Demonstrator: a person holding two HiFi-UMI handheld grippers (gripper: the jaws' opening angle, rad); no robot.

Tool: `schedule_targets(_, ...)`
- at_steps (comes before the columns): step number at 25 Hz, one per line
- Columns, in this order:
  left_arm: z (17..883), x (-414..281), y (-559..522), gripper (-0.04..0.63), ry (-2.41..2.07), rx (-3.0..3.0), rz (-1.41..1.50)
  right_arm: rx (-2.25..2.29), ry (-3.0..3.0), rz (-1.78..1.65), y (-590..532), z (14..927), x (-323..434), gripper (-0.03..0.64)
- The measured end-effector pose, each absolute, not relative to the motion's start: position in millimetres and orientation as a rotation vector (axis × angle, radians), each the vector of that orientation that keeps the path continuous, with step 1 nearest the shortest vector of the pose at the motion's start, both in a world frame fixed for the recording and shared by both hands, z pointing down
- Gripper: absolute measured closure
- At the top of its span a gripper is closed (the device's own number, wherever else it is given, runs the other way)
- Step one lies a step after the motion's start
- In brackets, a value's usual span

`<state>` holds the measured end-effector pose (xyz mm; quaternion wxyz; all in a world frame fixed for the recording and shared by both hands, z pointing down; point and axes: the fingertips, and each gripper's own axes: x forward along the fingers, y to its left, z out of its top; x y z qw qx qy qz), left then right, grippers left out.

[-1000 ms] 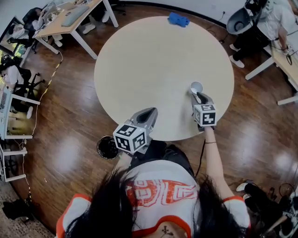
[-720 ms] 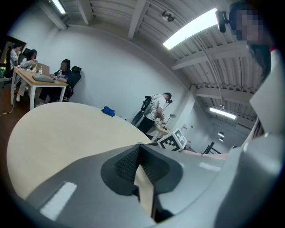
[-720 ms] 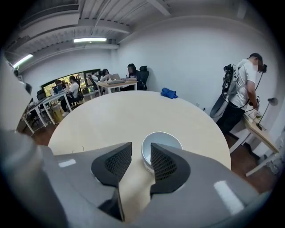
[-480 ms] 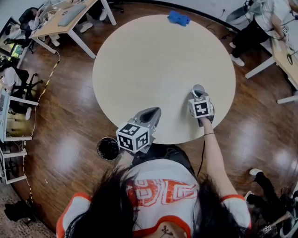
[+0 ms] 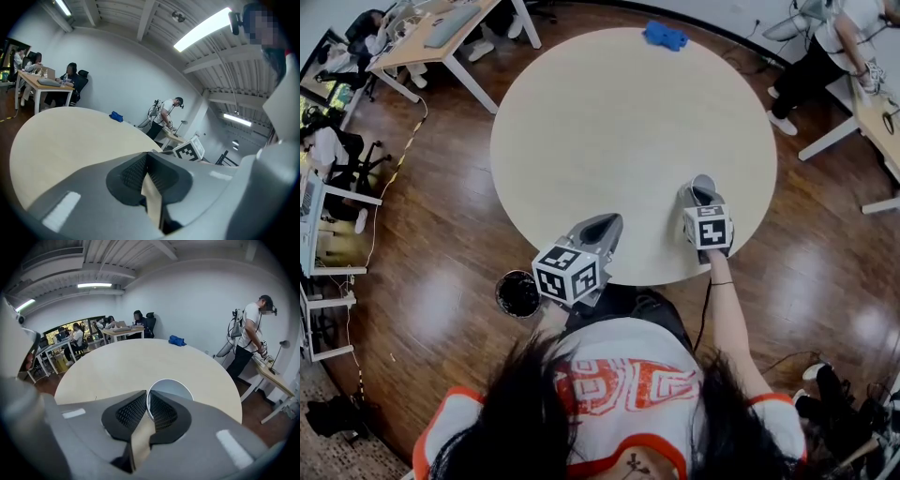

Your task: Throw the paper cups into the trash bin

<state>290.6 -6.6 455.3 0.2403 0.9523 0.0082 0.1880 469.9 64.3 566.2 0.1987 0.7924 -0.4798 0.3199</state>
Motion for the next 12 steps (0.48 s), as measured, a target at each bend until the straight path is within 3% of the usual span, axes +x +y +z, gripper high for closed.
schedule_targets(12, 453, 278, 33, 0.595, -0.037, 2.61, 0.489, 2.225, -1.578, 0.81, 103, 520, 381, 0.588)
